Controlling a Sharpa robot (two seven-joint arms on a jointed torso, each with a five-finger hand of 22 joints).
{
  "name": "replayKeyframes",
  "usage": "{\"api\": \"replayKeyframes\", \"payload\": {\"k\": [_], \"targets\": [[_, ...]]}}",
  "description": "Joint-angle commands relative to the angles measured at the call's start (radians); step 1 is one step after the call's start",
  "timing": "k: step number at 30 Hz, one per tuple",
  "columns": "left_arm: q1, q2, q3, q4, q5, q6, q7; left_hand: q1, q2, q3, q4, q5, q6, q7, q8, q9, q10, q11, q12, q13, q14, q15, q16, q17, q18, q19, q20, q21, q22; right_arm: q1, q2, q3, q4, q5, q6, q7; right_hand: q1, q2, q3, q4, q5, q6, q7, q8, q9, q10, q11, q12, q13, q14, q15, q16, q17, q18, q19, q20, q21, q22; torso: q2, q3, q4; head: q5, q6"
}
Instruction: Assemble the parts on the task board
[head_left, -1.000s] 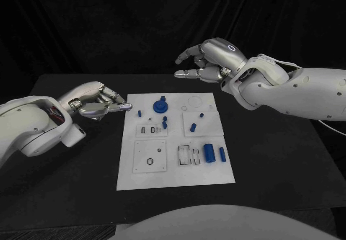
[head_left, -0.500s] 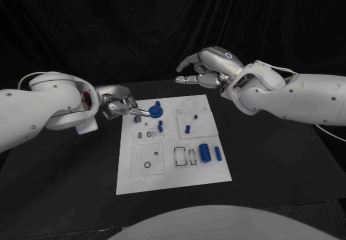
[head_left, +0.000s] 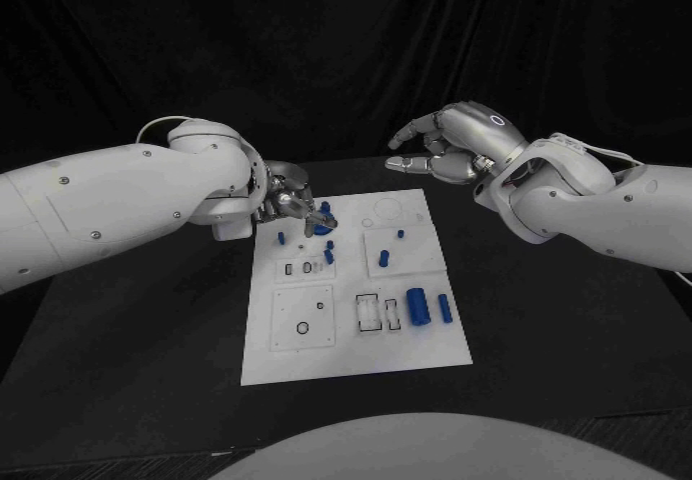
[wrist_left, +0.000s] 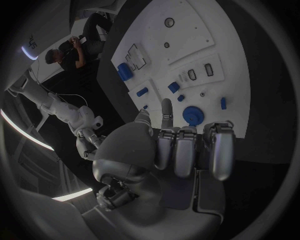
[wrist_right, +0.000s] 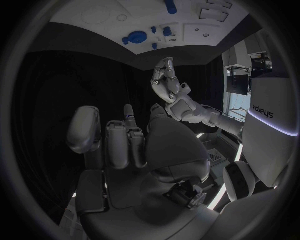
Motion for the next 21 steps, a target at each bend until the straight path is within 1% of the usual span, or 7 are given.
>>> {"api": "replayKeyframes", "payload": {"k": [1,7,12,14,15,19,21], "targets": [[-0.012,0.02,0.0,-0.024,-0.005,-0.012,-0.072,0.011,0.0,0.006,0.0,0.005,-0.008,0.001,0.0,0.007,0.104,-0.008,0.003,0.263,0.104,-0.009,0.003,0.263,-0.013,-0.004,-0.007,-0.005,0.073,-0.003,-0.005,0.001,0.005,0.0,0.004,-0.026,0.007,0.001,-0.004,0.0,0.006,0.006,-0.002,-0.004,-0.001,0.058,0.009,-0.005,0.207,0.059,0.006,-0.004,0.118,0.001,-0.004,0.004,-0.004,0.148,0.004,0.004,-0.0045,0.009,0.0],[-0.034,0.067,0.0,-0.072,-0.005,-0.047,-0.086,0.014,0.001,0.013,-0.003,0.011,-0.006,0.0,-0.001,0.017,0.104,-0.009,0.003,0.263,0.104,-0.01,0.003,0.263,-0.013,-0.002,-0.008,-0.005,0.074,-0.008,-0.013,0.001,0.007,0.0,0.008,-0.03,0.008,0.002,-0.004,0.0,0.007,0.006,-0.002,-0.004,-0.001,0.057,0.009,-0.007,0.206,0.058,0.006,-0.006,0.116,0.001,-0.004,0.004,-0.005,0.148,0.007,0.0076,-0.003,0.021,0.0],[-0.048,0.082,0.0,-0.087,-0.005,-0.052,-0.097,0.016,-0.002,0.023,-0.008,0.018,0.008,-0.008,0.008,0.049,0.104,-0.015,0.003,0.263,0.104,-0.015,0.003,0.263,-0.014,0.001,-0.012,-0.006,0.077,-0.01,-0.013,0.001,0.005,0.0,0.013,-0.032,0.008,0.002,-0.004,0.0,0.008,0.006,-0.002,-0.005,-0.001,0.055,0.009,-0.008,0.204,0.058,0.006,-0.008,0.114,0.002,-0.004,0.004,-0.007,0.147,0.009,0.0034,-0.003,0.021,0.0],[-0.054,0.086,0.0,-0.093,-0.005,-0.045,-0.103,0.018,-0.005,0.03,-0.012,0.022,0.01,-0.011,0.016,0.074,0.104,-0.018,0.003,0.263,0.104,-0.018,0.003,0.263,-0.013,0.0,-0.015,-0.008,0.074,-0.012,-0.014,0.001,0.005,0.0,0.014,-0.033,0.008,0.002,-0.004,0.0,0.009,0.006,-0.002,-0.005,-0.002,0.054,0.009,-0.01,0.202,0.057,0.006,-0.01,0.113,0.002,-0.005,0.004,-0.009,0.147,0.007,0.0045,0.0015,0.019,0.0],[-0.055,0.087,0.0,-0.094,-0.005,-0.044,-0.104,0.017,-0.008,0.034,-0.014,0.022,0.01,-0.013,0.023,0.095,0.104,-0.021,0.003,0.263,0.104,-0.02,0.003,0.263,-0.013,0.0,-0.017,-0.009,0.074,-0.012,-0.014,0.001,0.004,0.0,0.014,-0.033,0.009,0.002,-0.004,0.0,0.009,0.006,-0.002,-0.005,-0.002,0.053,0.009,-0.011,0.202,0.057,0.006,-0.011,0.112,0.002,-0.005,0.004,-0.01,0.147,0.007,0.0052,0.0003,0.022,0.0],[-0.062,0.084,0.0,-0.094,-0.005,-0.039,-0.106,0.015,-0.01,0.039,-0.015,0.021,0.005,-0.015,0.028,0.118,0.104,-0.022,0.003,0.263,0.104,-0.022,0.003,0.263,-0.012,-0.002,-0.019,-0.013,0.07,-0.014,-0.01,0.001,0.0,0.0,0.012,-0.033,0.009,0.002,-0.004,0.0,0.011,0.006,-0.002,-0.006,-0.002,0.05,0.009,-0.014,0.198,0.056,0.006,-0.016,0.108,0.003,-0.007,0.004,-0.015,0.145,0.01,0.0043,0.0046,0.018,0.0],[-0.065,0.083,0.0,-0.094,-0.005,-0.038,-0.106,0.014,-0.01,0.04,-0.015,0.02,0.003,-0.014,0.027,0.122,0.104,-0.022,0.003,0.263,0.104,-0.022,0.003,0.263,-0.012,-0.002,-0.019,-0.013,0.07,-0.017,-0.009,0.001,-0.003,0.0,0.012,-0.033,0.009,0.002,-0.004,0.0,0.011,0.006,-0.002,-0.006,-0.002,0.05,0.009,-0.014,0.198,0.056,0.006,-0.016,0.108,0.003,-0.007,0.004,-0.015,0.145,0.009,0.0035,0.0017,0.019,0.0]]}}
